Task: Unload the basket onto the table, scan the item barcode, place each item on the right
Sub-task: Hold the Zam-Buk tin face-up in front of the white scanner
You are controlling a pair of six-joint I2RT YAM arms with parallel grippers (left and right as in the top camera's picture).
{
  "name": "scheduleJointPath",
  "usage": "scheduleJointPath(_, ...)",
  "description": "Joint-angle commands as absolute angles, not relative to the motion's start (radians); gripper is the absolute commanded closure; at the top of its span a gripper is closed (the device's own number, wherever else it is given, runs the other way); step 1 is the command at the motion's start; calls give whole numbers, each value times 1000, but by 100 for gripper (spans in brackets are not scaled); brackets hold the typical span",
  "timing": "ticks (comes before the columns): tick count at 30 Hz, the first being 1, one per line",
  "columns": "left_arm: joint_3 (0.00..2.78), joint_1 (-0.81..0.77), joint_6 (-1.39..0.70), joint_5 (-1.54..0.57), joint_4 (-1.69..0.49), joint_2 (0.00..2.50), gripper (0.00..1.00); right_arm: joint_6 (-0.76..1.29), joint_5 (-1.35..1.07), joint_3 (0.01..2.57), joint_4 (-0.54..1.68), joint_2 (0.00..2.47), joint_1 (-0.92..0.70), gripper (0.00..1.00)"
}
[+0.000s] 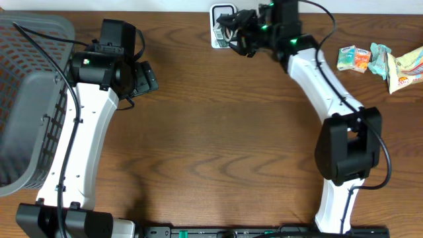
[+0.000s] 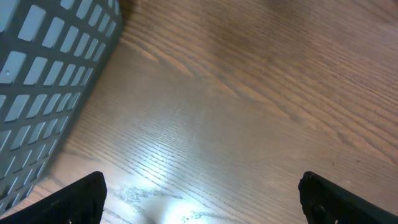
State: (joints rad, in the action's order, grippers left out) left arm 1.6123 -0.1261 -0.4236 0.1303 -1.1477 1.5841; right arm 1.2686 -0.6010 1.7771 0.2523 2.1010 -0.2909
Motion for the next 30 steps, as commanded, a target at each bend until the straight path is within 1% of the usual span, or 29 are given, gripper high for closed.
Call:
scheduleJointPath(1, 1621, -125, -436, 139, -1151, 1588, 2, 921, -78, 1788, 261, 2094, -359, 57)
scheduleJointPath(3, 1621, -125, -436, 139, -1151, 1588, 2, 862, 138, 1788, 245, 2097, -393, 57)
scheduleJointPath(5, 1621, -125, -436, 139, -1151, 1588, 2, 802, 318, 1788, 201, 2102, -425, 61)
scheduleJointPath(6, 1621, -125, -436, 139, -1151, 1588, 2, 762, 394, 1788, 159, 2108, -442, 62)
scheduleJointPath(8, 1621, -125, -436, 139, -1151, 1588, 2, 658, 467, 1788, 51, 2131, -464, 63)
scheduleJointPath(10, 1621, -125, -436, 139, -1151, 1588, 2, 590, 472, 1788, -66, 2169, -472, 62)
scheduleJointPath(13, 1621, -125, -436, 139, -1151, 1588, 2, 546, 473, 1788, -205, 2236, -469, 60)
scheduleJointPath(17, 1621, -125, -436, 139, -1151, 1588, 2, 471, 471, 1788, -395, 2328, -453, 55)
scheduleJointPath(20, 1621, -125, -436, 139, -1151, 1588, 2, 442, 451, 1788, -451, 2366, -446, 52)
scheduleJointPath(21, 1621, -125, -436, 139, -1151, 1588, 2, 423, 433, 1788, -465, 2377, -443, 49)
scheduleJointPath(24, 1621, -125, -436, 139, -1151, 1588, 2, 354, 380, 1788, -501, 2401, -439, 46)
scheduleJointPath(27, 1621, -125, -436, 139, -1151, 1588, 2, 310, 379, 1788, -535, 2421, -439, 46)
scheduleJointPath(30, 1621, -125, -436, 139, -1151, 1588, 2, 305, 379, 1788, -524, 2426, -439, 46)
